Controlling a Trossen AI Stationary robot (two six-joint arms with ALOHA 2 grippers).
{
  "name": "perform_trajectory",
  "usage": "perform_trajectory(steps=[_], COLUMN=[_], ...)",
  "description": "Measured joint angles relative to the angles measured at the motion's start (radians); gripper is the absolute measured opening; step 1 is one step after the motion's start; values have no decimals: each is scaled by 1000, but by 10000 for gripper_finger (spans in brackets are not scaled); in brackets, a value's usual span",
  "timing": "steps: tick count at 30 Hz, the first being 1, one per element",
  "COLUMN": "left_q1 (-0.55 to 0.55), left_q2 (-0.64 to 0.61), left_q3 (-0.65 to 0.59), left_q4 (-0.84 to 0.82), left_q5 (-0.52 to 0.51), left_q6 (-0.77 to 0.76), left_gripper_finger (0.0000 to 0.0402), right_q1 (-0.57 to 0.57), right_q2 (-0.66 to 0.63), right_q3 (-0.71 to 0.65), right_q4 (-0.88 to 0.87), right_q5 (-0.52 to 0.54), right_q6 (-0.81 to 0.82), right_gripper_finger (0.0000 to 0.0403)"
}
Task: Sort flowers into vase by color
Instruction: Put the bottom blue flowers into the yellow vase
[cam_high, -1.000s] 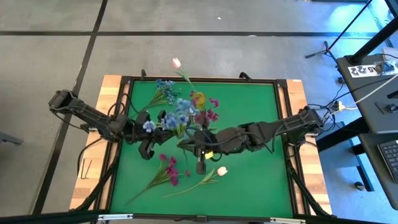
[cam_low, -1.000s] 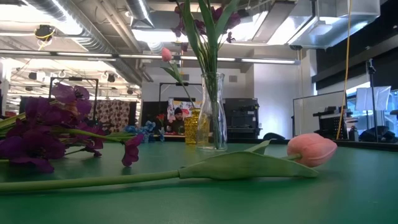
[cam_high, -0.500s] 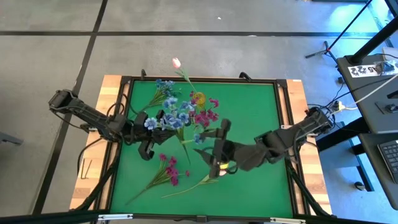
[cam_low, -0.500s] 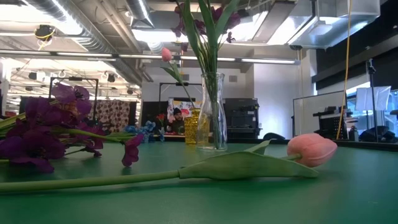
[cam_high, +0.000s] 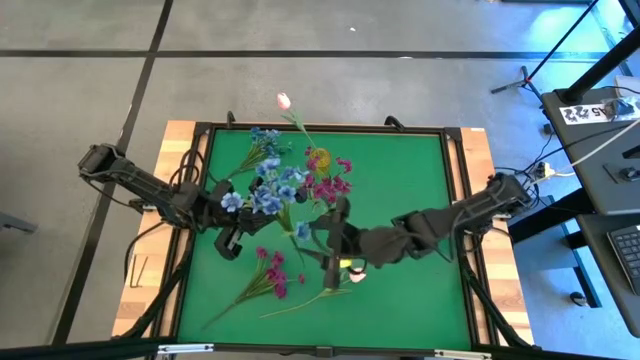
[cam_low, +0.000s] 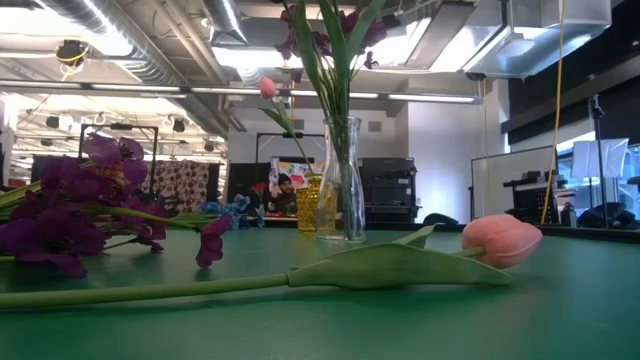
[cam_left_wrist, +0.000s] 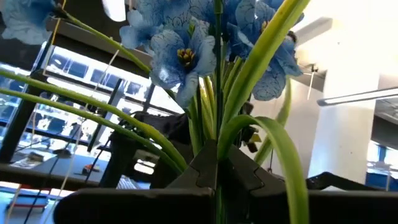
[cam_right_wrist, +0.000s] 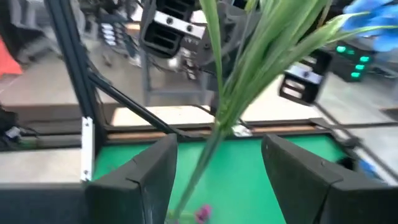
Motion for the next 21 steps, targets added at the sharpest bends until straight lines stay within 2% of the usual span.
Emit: perform_trajectory(steps=[4, 13, 17, 21], left_q1=[0, -8, -18, -19], left_q2=[0, 0, 0, 0], left_q3=[0, 0, 0, 0], left_q4=[-10, -12, -12, -13], left_q5=[3, 3, 4, 3], left_q6=[0, 22, 24, 24], left_gripper_finger=[0, 0, 0, 0], right_q1=[-35, -56, -55, -56], right_q2=[1, 1, 1, 1], right_q3=[-63, -113, -114, -114], right_q4=[69, 190, 191, 190], right_q5=[-33, -112, -112, -112], right_q6=[15, 17, 17, 18], right_gripper_finger=[232, 228, 192, 126])
